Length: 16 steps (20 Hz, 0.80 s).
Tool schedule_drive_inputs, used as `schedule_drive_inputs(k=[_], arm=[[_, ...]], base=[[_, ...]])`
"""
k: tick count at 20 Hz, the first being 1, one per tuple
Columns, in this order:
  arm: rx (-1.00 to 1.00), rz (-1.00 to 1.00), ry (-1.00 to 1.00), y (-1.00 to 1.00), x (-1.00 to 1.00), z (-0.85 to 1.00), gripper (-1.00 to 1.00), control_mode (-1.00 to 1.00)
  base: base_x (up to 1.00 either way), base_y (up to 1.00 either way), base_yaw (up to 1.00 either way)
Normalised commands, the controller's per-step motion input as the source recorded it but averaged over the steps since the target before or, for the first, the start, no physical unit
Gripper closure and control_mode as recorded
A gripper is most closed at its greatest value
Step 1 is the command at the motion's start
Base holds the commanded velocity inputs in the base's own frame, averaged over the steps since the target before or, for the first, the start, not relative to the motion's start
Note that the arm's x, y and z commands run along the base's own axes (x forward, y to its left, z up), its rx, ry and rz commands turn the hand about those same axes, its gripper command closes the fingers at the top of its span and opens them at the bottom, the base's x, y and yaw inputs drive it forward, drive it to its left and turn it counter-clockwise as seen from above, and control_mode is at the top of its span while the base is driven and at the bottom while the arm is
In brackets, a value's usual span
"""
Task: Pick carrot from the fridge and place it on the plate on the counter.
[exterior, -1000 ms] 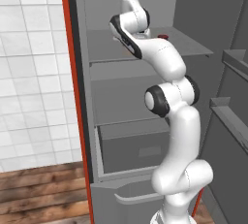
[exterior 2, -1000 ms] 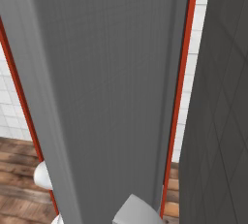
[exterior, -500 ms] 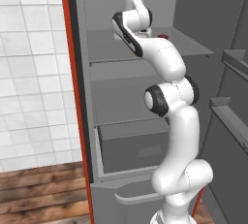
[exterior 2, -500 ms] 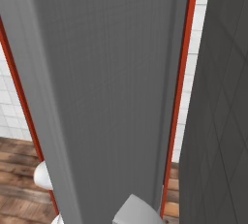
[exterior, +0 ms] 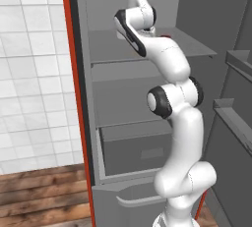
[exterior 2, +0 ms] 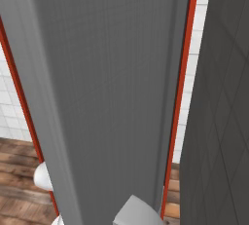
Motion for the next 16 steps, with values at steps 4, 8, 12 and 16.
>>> schedule_drive_inputs(k=[4, 8, 12, 16], arm=[[0.0, -0.09, -0.04, -0.01, -0.95, 0.06, 1.0, -1.0], [0.0, -0.03, -0.09, -0.08, -1.0, -0.08, 1.0, -1.0], [0.0, -0.02, -0.08, 0.0, -1.0, -0.37, 1.0, -1.0], [0.0, -0.01, -0.09, -0.09, -1.0, -0.33, 1.0, -1.0]], base=[[0.0, 0.0, 0.0], [0.0, 0.0, 0.0], [0.0, 0.0, 0.0], [0.0, 0.0, 0.0]])
